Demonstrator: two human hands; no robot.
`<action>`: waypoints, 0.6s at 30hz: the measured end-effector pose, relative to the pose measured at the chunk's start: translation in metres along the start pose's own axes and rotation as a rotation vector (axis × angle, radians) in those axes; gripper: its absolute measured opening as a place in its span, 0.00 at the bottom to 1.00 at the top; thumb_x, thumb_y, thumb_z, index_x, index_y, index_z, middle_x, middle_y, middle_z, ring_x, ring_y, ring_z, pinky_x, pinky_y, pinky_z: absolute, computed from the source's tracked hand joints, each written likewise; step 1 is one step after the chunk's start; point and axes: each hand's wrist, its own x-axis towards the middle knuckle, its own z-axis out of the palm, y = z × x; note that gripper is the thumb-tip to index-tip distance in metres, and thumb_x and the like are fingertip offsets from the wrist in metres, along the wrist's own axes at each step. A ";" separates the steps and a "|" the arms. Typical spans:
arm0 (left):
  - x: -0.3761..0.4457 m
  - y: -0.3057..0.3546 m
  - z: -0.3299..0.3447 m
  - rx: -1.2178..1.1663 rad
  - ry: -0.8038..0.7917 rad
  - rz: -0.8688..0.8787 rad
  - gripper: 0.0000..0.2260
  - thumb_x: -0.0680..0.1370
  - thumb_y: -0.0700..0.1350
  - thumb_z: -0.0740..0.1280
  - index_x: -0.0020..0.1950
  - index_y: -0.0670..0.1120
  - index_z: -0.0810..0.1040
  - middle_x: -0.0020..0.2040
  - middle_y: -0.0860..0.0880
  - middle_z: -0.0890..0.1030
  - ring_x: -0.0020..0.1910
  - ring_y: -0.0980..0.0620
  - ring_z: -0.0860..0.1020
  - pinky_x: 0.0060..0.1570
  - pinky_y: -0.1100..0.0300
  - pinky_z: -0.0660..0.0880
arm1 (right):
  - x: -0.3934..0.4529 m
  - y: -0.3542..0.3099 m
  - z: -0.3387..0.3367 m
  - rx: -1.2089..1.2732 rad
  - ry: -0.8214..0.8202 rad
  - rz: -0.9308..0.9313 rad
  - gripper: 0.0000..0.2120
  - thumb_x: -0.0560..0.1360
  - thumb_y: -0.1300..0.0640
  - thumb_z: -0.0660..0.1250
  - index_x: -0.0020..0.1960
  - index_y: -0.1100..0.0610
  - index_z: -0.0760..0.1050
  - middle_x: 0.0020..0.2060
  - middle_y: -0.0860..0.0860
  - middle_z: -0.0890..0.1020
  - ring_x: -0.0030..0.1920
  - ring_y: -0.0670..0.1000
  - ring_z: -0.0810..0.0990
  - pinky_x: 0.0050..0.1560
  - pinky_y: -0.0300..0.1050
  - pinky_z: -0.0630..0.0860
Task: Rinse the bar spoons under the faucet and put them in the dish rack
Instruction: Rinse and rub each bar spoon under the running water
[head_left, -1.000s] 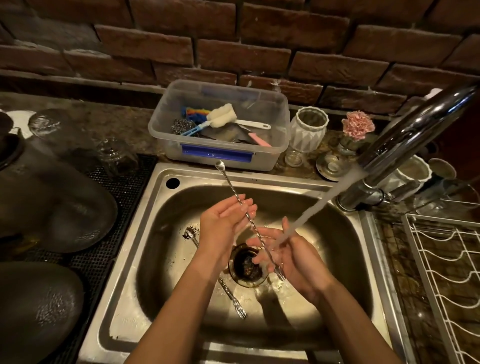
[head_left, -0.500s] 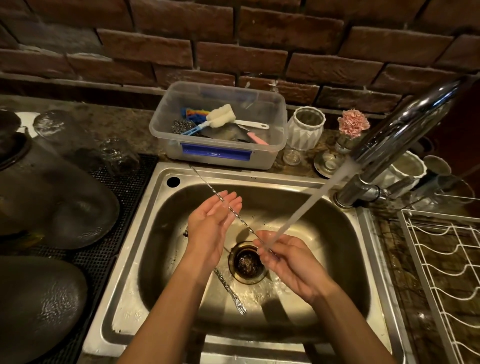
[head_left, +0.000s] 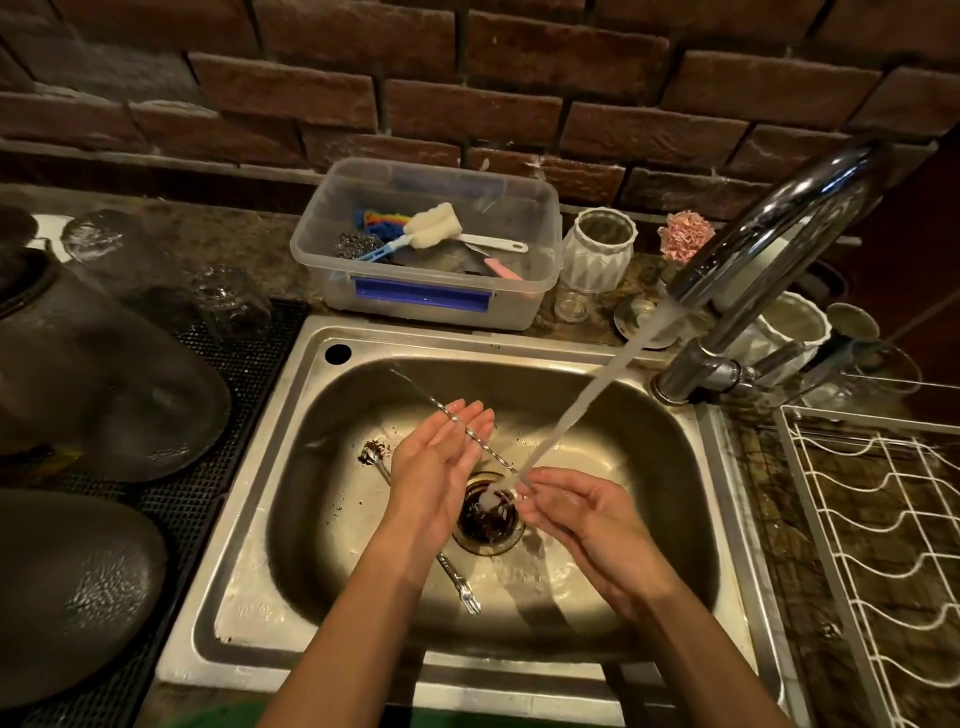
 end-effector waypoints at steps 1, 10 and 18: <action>-0.001 -0.003 0.000 -0.010 0.000 -0.006 0.15 0.81 0.28 0.57 0.66 0.35 0.74 0.60 0.37 0.82 0.57 0.43 0.84 0.55 0.56 0.81 | -0.003 -0.001 -0.002 -0.044 0.009 -0.017 0.12 0.74 0.71 0.69 0.57 0.65 0.81 0.52 0.63 0.86 0.51 0.57 0.86 0.52 0.43 0.83; -0.010 -0.028 0.003 -0.034 0.031 -0.032 0.10 0.82 0.34 0.60 0.60 0.33 0.76 0.56 0.34 0.83 0.53 0.42 0.85 0.50 0.56 0.83 | -0.033 -0.007 -0.015 -0.419 0.114 -0.120 0.13 0.75 0.70 0.67 0.54 0.56 0.82 0.40 0.59 0.87 0.40 0.50 0.86 0.54 0.46 0.82; -0.020 -0.044 0.001 -0.036 0.050 -0.103 0.11 0.82 0.36 0.60 0.61 0.31 0.75 0.57 0.34 0.83 0.52 0.42 0.85 0.50 0.53 0.83 | -0.067 -0.006 -0.019 -0.680 0.148 -0.154 0.14 0.79 0.68 0.64 0.60 0.57 0.81 0.38 0.55 0.87 0.35 0.49 0.84 0.44 0.38 0.81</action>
